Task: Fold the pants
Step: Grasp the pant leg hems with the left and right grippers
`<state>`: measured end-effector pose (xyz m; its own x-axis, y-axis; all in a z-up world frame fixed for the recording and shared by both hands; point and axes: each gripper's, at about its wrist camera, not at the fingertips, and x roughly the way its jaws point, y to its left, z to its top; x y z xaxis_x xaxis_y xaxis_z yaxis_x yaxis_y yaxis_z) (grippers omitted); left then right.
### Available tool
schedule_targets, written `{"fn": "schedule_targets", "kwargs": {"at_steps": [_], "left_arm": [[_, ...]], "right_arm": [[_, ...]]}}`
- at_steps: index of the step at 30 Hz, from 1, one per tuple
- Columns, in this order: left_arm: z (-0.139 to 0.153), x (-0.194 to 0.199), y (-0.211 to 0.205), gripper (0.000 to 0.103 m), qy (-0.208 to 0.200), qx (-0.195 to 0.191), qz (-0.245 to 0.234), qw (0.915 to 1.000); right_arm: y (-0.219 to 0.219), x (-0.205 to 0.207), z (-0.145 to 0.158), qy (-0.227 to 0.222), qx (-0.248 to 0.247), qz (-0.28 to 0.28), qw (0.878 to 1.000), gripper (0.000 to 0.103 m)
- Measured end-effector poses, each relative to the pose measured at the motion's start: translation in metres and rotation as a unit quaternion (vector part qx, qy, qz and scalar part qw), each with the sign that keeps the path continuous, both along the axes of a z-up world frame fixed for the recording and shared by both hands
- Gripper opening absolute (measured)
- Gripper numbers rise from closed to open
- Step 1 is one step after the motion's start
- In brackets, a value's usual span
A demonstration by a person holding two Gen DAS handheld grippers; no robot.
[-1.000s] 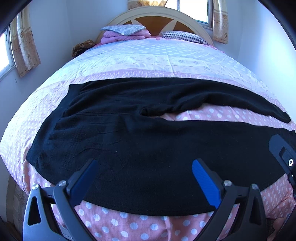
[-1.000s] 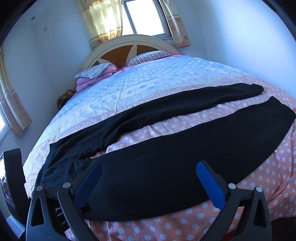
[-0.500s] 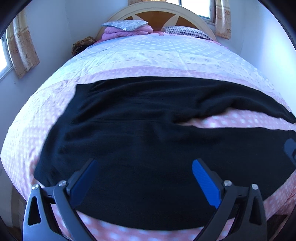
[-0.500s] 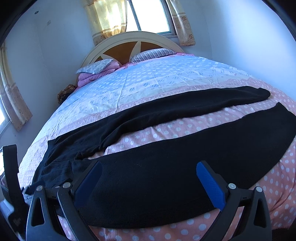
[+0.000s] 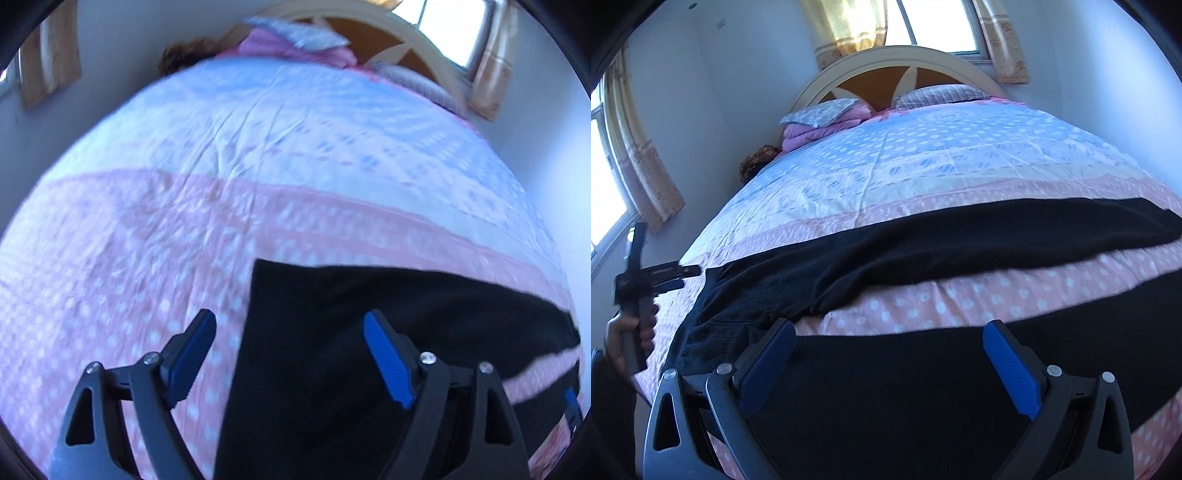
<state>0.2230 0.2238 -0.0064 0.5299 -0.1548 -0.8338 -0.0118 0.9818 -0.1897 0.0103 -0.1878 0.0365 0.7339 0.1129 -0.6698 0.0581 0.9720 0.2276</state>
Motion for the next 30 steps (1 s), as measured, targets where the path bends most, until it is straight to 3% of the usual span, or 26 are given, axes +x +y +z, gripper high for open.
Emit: {"fn": "schedule_targets", "kwargs": {"at_steps": [2,5,6,10,13,19,22,24,25,27,28,29,30], "left_arm": [[-0.013,0.014,0.001,0.083,0.02,-0.019,0.001,0.9996],[-0.033,0.028,-0.007,0.062,0.05,-0.015,-0.003,0.9986],[-0.037,0.031,-0.01,0.062,0.056,-0.013,0.0,0.9984],[-0.037,0.034,-0.013,0.057,0.042,-0.002,-0.002,0.9991],[-0.037,0.034,-0.013,0.044,0.036,0.002,-0.002,0.9994],[-0.038,0.039,-0.014,0.045,0.03,-0.009,-0.001,0.9995],[-0.038,0.042,-0.016,0.048,0.028,0.003,-0.006,0.9996],[-0.039,0.044,-0.021,0.048,0.022,0.019,-0.011,0.9995],[-0.04,0.045,-0.022,0.048,0.018,0.026,-0.012,0.9994],[-0.039,0.045,-0.024,0.047,0.014,0.029,-0.008,0.9994],[-0.039,0.045,-0.023,0.045,0.013,0.024,-0.005,0.9996],[-0.038,0.044,-0.022,0.04,0.012,0.02,-0.003,0.9997],[-0.036,0.043,-0.021,0.032,0.01,0.007,-0.004,0.9999]], "right_arm": [[0.003,0.013,0.002,0.009,-0.02,0.017,1.0,0.102],[0.004,0.035,0.004,0.025,-0.04,0.042,0.998,0.102],[0.003,0.042,0.004,0.03,-0.04,0.053,0.997,0.102],[0.003,0.082,0.005,0.036,-0.07,0.108,0.991,0.102],[-0.001,0.126,-0.003,0.042,-0.085,0.163,0.982,0.102],[0.003,0.215,-0.045,0.099,-0.097,0.251,0.958,0.102],[0.013,0.236,-0.07,0.14,-0.127,0.284,0.94,0.102],[0.02,0.235,-0.072,0.135,-0.141,0.304,0.933,0.101],[0.022,0.235,-0.072,0.138,-0.139,0.312,0.93,0.092],[0.022,0.233,-0.067,0.138,-0.132,0.315,0.93,0.057],[0.021,0.231,-0.062,0.14,-0.116,0.319,0.93,0.019],[0.019,0.23,-0.058,0.148,-0.09,0.324,0.93,0.007],[0.019,0.226,-0.054,0.149,-0.078,0.318,0.933,0.007]]}}
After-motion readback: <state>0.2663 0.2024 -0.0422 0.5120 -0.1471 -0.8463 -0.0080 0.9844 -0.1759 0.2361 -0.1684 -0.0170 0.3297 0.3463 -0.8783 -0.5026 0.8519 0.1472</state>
